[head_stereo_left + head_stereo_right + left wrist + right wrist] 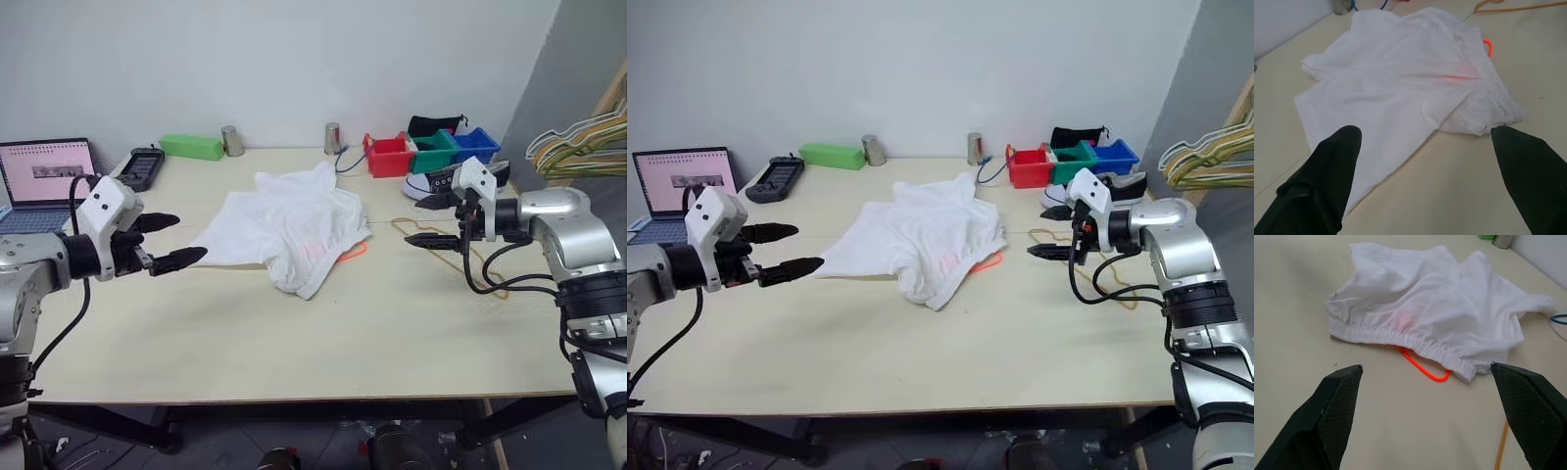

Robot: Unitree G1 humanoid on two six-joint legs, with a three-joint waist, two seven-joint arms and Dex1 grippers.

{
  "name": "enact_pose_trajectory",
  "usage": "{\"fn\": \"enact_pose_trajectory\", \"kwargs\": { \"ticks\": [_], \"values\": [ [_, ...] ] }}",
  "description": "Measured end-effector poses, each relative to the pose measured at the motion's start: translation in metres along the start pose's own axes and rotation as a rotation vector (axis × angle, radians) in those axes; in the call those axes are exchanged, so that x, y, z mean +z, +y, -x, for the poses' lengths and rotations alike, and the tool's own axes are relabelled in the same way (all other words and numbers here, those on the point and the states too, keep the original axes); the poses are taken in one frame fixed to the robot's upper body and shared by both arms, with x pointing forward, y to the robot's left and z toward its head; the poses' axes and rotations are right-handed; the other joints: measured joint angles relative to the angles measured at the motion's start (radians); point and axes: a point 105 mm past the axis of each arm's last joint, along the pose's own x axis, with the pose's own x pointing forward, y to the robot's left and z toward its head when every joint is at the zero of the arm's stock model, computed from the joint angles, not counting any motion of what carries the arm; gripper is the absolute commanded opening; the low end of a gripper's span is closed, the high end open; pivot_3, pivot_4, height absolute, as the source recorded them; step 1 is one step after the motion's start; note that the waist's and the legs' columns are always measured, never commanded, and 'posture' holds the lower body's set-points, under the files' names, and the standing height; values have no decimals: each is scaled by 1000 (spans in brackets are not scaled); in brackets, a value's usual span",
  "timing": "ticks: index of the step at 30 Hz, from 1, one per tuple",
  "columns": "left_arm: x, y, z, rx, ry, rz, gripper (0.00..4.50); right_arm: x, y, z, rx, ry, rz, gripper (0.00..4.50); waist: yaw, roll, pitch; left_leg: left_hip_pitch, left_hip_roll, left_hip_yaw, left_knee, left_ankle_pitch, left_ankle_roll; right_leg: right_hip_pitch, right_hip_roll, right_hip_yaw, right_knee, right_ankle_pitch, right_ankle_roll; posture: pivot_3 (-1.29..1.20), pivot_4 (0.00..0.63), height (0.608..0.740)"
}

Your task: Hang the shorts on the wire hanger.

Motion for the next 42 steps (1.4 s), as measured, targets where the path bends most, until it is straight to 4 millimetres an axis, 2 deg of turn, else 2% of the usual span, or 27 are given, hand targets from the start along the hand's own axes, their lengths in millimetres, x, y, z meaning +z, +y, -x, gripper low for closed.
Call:
{"fn": "enact_pose_trajectory", "kwargs": {
  "ticks": [5,12,16,21,25,27,30,35,38,42],
  "values": [
    [-8,-3,-2,-5,7,15,4500,-10,7,-6,23,10,-25,4447,-1,0,0,-1,0,4,0,0,0,-3,0,5,0,1,1,-121,1,740],
    [-13,-5,0,-5,17,3,4500,-9,8,-8,26,8,-17,4447,0,0,0,-1,0,4,0,0,0,-4,0,5,0,1,2,-113,0,740],
    [-20,1,3,23,38,-34,4500,-7,16,-20,25,12,23,4447,-1,0,-1,-1,1,5,0,0,0,-4,0,5,0,1,2,-117,0,740],
    [-49,26,9,142,107,-80,4500,-6,44,-59,21,-26,-28,4447,1,0,-2,-1,1,4,0,0,0,-4,1,5,1,1,2,-127,0,740],
    [-62,46,4,225,105,-84,4500,-4,89,-95,89,-29,-39,4447,7,-6,-6,-1,1,3,0,0,0,-5,1,5,1,1,2,-132,0,740],
    [-67,50,-2,232,98,-79,4500,-7,106,-107,115,-17,-47,4447,12,-9,-8,-1,0,4,0,0,0,-4,0,5,0,2,3,-138,0,740],
    [-72,47,-20,211,87,-82,4500,-10,113,-121,72,8,-40,4447,19,-13,-13,-1,0,3,0,0,0,-4,1,5,0,2,3,-146,0,740],
    [-85,39,-54,163,101,-86,4500,-16,115,-158,-50,29,-97,4447,9,-17,-18,0,1,2,0,0,0,-4,2,4,1,3,3,-170,0,740],
    [-92,43,-60,178,127,-78,4500,-11,120,-172,-63,31,-96,4447,-6,-18,-19,-1,1,2,0,0,0,-5,2,5,1,3,3,-175,6,740],
    [-99,43,-73,192,159,-72,4500,-17,119,-186,-110,66,-116,4447,-16,-20,-21,0,0,1,0,0,0,-4,2,4,1,3,3,-186,22,740]
  ]
}}
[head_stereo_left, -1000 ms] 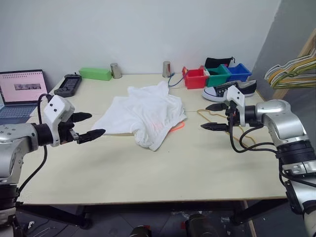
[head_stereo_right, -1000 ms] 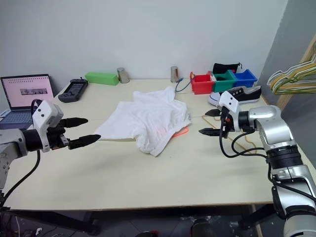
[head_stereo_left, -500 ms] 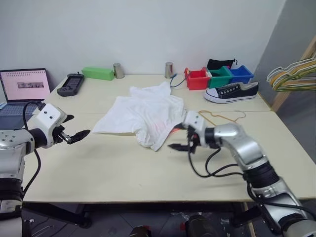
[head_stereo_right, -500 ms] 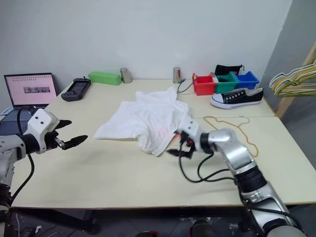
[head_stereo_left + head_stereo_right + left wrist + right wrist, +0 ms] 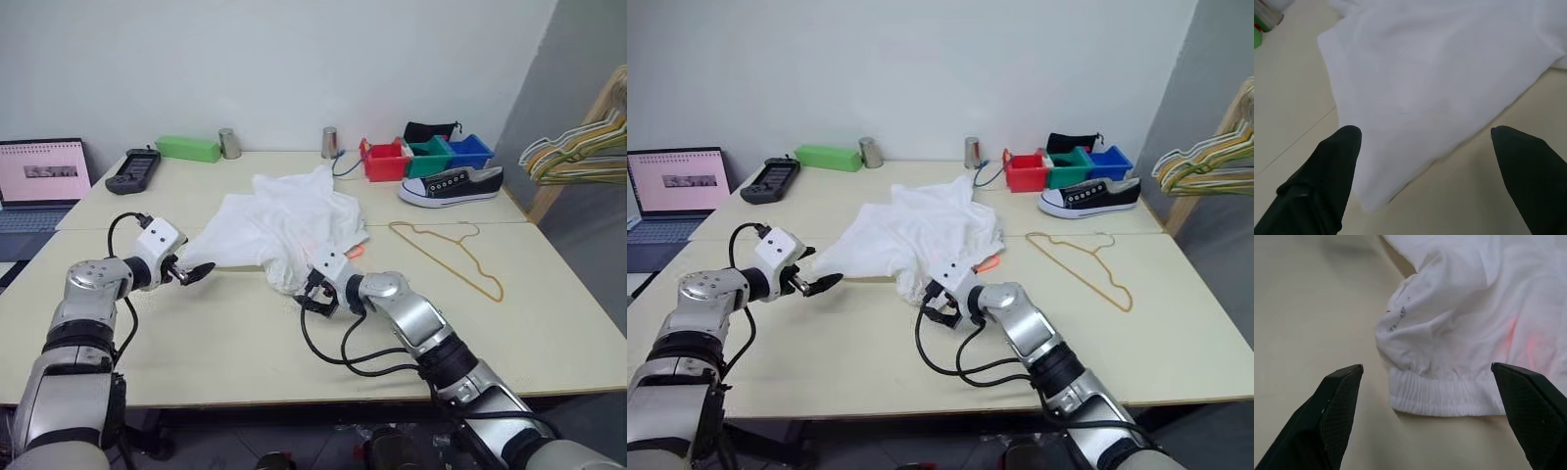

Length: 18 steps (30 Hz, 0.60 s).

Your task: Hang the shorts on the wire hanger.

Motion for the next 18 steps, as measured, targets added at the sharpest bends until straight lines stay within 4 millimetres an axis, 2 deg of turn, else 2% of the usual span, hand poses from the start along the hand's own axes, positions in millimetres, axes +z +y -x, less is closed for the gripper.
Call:
{"fn": "enact_pose_trajectory", "kwargs": {
  "ticks": [8,11,13,15,18],
  "values": [
    [-3,-15,-28,7,64,-3,4500,0,24,-25,18,27,-43,4447,-28,0,0,0,0,-2,0,0,0,0,0,-1,0,0,0,-200,26,740],
    [-4,-16,-31,15,80,-3,4500,-4,22,-31,-11,52,-43,4447,-42,0,0,0,0,-3,0,0,0,0,0,-1,0,0,0,-202,24,740],
    [-8,-17,-31,20,96,-1,4135,-9,18,-35,-43,69,-30,4500,-46,0,0,0,0,-3,0,0,0,0,0,-1,0,0,0,-203,20,740],
    [-12,-20,-32,11,116,0,3816,-7,16,-39,-59,62,-22,4122,-52,0,0,0,0,-4,0,0,0,0,1,-2,1,0,0,-203,20,740],
    [-13,-23,-33,-8,123,-1,3088,-8,9,-42,-90,55,-6,3457,-52,0,-1,0,-1,-4,0,0,0,1,0,-2,1,0,0,-203,15,740]
  ]
}}
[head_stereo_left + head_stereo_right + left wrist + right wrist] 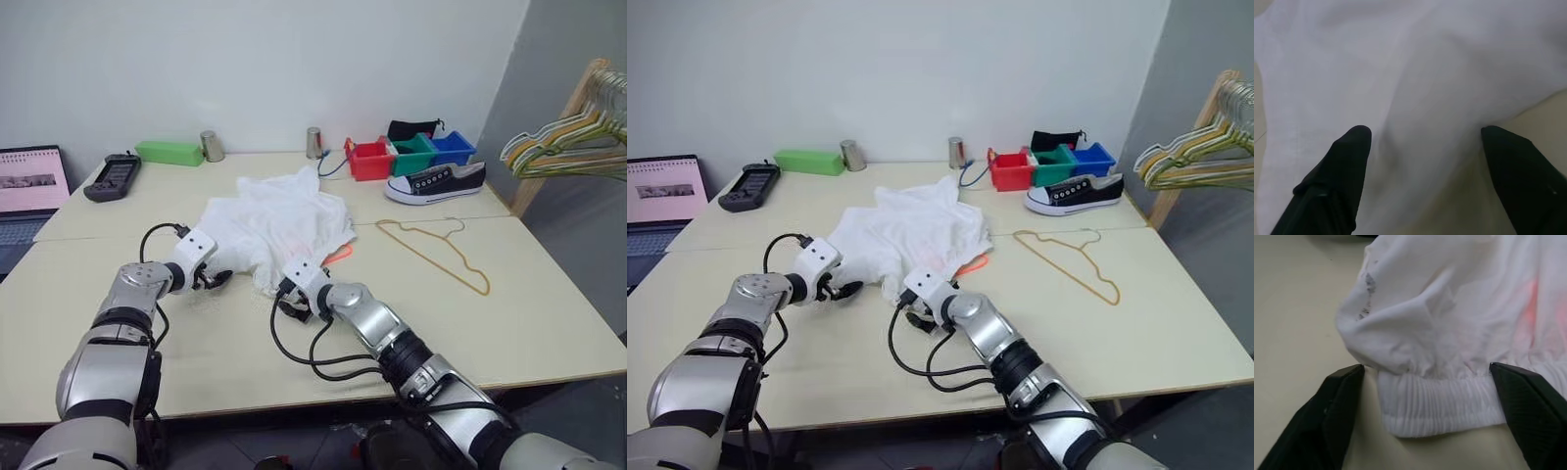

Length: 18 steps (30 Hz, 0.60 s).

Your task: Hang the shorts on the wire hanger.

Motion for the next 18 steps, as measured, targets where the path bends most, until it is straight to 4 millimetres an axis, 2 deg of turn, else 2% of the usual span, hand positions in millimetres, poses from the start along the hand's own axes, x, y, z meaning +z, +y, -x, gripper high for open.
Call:
{"fn": "enact_pose_trajectory", "kwargs": {
  "ticks": [7,11,14,18],
  "values": [
    [-2,0,0,0,11,6,1726,-2,-10,-3,-34,-6,1,1988,0,0,-1,0,0,-1,0,0,0,0,0,-1,0,0,0,-200,13,740],
    [1,2,0,13,6,5,747,-2,-12,-2,-37,-16,2,903,0,0,-1,0,0,-1,0,0,0,0,0,-1,0,0,0,-202,12,740],
    [3,3,0,12,-1,5,97,-3,-16,0,-25,-22,25,250,-1,0,-1,0,0,-1,0,0,0,0,0,-1,0,0,0,-204,10,740],
    [5,1,1,-13,-13,-7,26,-9,-35,11,-42,-7,97,207,0,0,-1,0,0,-1,0,0,0,0,0,-1,0,0,0,-206,9,740]
  ]
}}
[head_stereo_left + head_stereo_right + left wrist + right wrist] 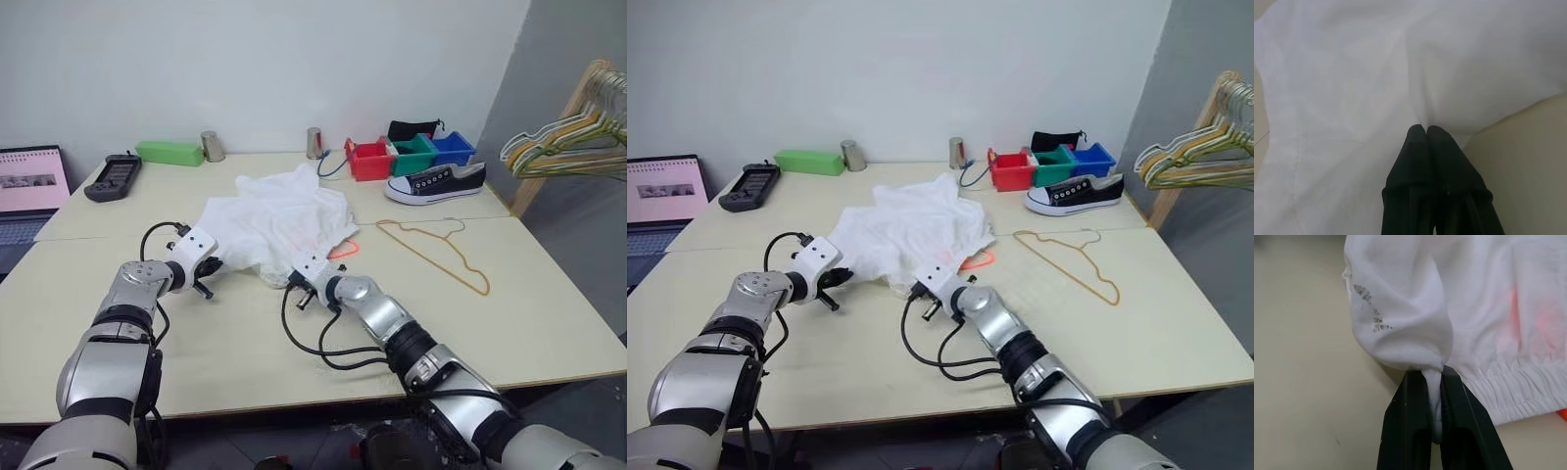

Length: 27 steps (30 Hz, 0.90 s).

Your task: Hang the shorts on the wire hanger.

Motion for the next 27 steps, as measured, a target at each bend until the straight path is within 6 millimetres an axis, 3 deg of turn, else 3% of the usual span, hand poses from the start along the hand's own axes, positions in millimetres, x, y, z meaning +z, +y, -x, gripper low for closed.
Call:
{"fn": "enact_pose_trajectory", "kwargs": {
  "ticks": [5,8,11,14,17,20,24,27],
  "values": [
    [-3,-15,7,-139,-29,-50,26,-8,-27,28,6,-15,146,207,-8,0,0,0,0,1,0,0,0,0,0,1,0,0,0,-200,5,740],
    [-8,-33,18,-275,-48,-85,26,-17,-40,49,39,-6,232,207,-15,0,0,0,0,2,0,0,0,0,0,1,0,0,0,-187,0,740],
    [-5,-62,41,-455,-77,-118,26,-32,-45,80,138,20,333,207,-16,1,0,-1,0,4,0,0,-1,-1,-1,2,-1,0,0,-178,0,740],
    [7,-85,60,-560,-92,-107,26,-40,-40,98,222,28,367,207,-15,1,-1,-1,1,3,0,-1,0,0,-1,2,0,0,0,-169,0,740],
    [29,-126,92,-695,-115,-111,26,-46,-28,118,323,13,397,207,-7,5,-2,0,2,5,-1,-1,-1,1,-1,3,-1,-1,-1,-159,0,740],
    [41,-154,106,-756,-134,-101,26,-55,-21,134,405,40,425,207,17,8,-4,1,2,6,-1,-1,-1,2,-1,3,-1,-2,-2,-152,0,740],
    [41,-172,114,-788,-120,-63,26,-74,-21,152,484,118,434,207,44,9,-4,2,2,7,0,-1,-1,3,-1,3,-1,-4,-6,-152,0,740],
    [28,-174,117,-785,-73,-63,26,-81,-23,160,521,160,438,207,49,9,-5,3,2,8,0,-1,-1,3,-1,4,-1,-6,-10,-154,0,740]
  ]
}}
